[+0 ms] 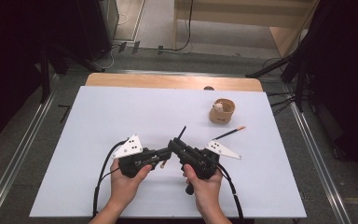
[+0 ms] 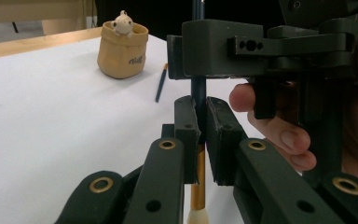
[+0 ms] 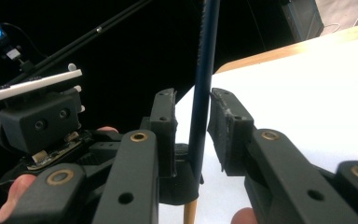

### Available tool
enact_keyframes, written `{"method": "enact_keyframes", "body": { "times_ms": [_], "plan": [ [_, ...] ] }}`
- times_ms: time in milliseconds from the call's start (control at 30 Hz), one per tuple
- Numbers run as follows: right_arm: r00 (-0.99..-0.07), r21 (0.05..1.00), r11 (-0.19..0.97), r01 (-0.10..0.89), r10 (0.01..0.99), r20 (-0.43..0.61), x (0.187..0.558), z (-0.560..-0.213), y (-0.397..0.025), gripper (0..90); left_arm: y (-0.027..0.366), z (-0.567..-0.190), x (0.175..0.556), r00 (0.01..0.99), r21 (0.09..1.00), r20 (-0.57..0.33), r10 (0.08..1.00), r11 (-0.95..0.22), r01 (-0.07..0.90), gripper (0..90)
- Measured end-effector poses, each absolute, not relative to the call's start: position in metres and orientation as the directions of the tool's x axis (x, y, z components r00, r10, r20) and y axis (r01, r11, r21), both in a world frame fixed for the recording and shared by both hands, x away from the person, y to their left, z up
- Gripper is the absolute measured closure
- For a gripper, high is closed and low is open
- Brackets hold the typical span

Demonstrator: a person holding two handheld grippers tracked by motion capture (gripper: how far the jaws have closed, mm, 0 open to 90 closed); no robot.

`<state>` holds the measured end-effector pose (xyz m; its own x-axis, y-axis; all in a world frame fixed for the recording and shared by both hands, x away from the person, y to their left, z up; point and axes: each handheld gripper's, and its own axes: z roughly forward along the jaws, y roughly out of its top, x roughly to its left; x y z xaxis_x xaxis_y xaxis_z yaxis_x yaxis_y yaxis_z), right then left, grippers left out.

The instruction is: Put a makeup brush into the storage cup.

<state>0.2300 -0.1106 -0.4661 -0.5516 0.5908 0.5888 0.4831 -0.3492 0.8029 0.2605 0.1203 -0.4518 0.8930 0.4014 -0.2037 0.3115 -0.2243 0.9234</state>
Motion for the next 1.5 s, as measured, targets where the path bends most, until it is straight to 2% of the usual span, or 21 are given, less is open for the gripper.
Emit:
{"method": "enact_keyframes", "body": {
  "times_ms": [233, 300, 333, 533, 567, 633, 700, 800, 900, 1033, 1067, 1100, 1133, 1167, 1233, 1433, 1500],
  "plan": [
    [-0.545, 0.796, -0.354, 0.492, 0.587, 0.598, 0.231, -0.468, -0.112, 77.2, 0.119, -0.450, 0.259, 0.896, 0.926, -0.198, 0.398, -0.224, 0.304, 84.4],
    [-0.548, 0.792, -0.354, 0.497, 0.579, 0.603, 0.232, -0.468, -0.112, 79.7, 0.118, -0.450, 0.259, 0.896, 0.925, -0.192, 0.401, -0.232, 0.302, 84.4],
    [-0.549, 0.784, -0.357, 0.508, 0.567, 0.614, 0.232, -0.468, -0.113, 84.2, 0.118, -0.450, 0.258, 0.897, 0.925, -0.192, 0.399, -0.232, 0.302, 84.4],
    [-0.557, 0.781, -0.355, 0.513, 0.555, 0.618, 0.232, -0.467, -0.115, 85.1, 0.116, -0.450, 0.259, 0.897, 0.923, -0.205, 0.391, -0.228, 0.311, 83.8],
    [-0.554, 0.779, -0.352, 0.518, 0.555, 0.620, 0.233, -0.467, -0.116, 85.1, 0.116, -0.450, 0.260, 0.897, 0.921, -0.214, 0.388, -0.227, 0.318, 82.1],
    [-0.553, 0.781, -0.354, 0.515, 0.559, 0.618, 0.233, -0.467, -0.117, 85.1, 0.118, -0.450, 0.259, 0.896, 0.925, -0.207, 0.392, -0.219, 0.309, 68.8],
    [-0.549, 0.793, -0.358, 0.493, 0.578, 0.603, 0.233, -0.465, -0.119, 85.1, 0.118, -0.449, 0.259, 0.900, 0.926, -0.198, 0.388, -0.227, 0.302, 69.6],
    [-0.551, 0.816, -0.341, 0.467, 0.609, 0.570, 0.232, -0.462, -0.121, 85.1, 0.120, -0.447, 0.258, 0.899, 0.928, -0.183, 0.398, -0.233, 0.292, 66.3],
    [-0.554, 0.854, -0.306, 0.421, 0.659, 0.510, 0.230, -0.458, -0.123, 85.0, 0.122, -0.444, 0.259, 0.896, 0.926, -0.170, 0.410, -0.244, 0.288, 65.8],
    [-0.549, 0.921, -0.196, 0.336, 0.754, 0.361, 0.227, -0.453, -0.122, 85.0, 0.127, -0.438, 0.259, 0.896, 0.927, -0.150, 0.419, -0.256, 0.275, 64.9],
    [-0.549, 0.921, -0.196, 0.336, 0.754, 0.361, 0.227, -0.453, -0.122, 85.0, 0.127, -0.438, 0.259, 0.896, 0.927, -0.150, 0.419, -0.256, 0.275, 64.8],
    [-0.542, 0.940, -0.132, 0.315, 0.788, 0.292, 0.226, -0.451, -0.120, 85.0, 0.128, -0.436, 0.259, 0.895, 0.926, -0.149, 0.421, -0.258, 0.275, 64.8],
    [-0.542, 0.940, -0.132, 0.315, 0.788, 0.292, 0.226, -0.451, -0.120, 85.0, 0.128, -0.435, 0.259, 0.895, 0.926, -0.144, 0.422, -0.262, 0.272, 64.8],
    [-0.531, 0.951, -0.073, 0.299, 0.816, 0.229, 0.225, -0.449, -0.119, 85.0, 0.129, -0.433, 0.259, 0.895, 0.926, -0.137, 0.425, -0.266, 0.268, 64.0],
    [-0.528, 0.955, -0.054, 0.292, 0.823, 0.208, 0.225, -0.449, -0.118, 85.0, 0.131, -0.431, 0.258, 0.892, 0.925, -0.128, 0.434, -0.271, 0.265, 63.6],
    [-0.528, 0.966, 0.133, 0.221, 0.849, 0.004, 0.222, -0.446, -0.109, 85.0, 0.135, -0.424, 0.259, 0.883, 0.923, -0.121, 0.453, -0.275, 0.268, 63.1],
    [-0.525, 0.963, 0.161, 0.215, 0.851, -0.025, 0.221, -0.446, -0.107, 85.0, 0.137, -0.422, 0.259, 0.880, 0.922, -0.108, 0.462, -0.284, 0.262, 63.3]
  ]
}}
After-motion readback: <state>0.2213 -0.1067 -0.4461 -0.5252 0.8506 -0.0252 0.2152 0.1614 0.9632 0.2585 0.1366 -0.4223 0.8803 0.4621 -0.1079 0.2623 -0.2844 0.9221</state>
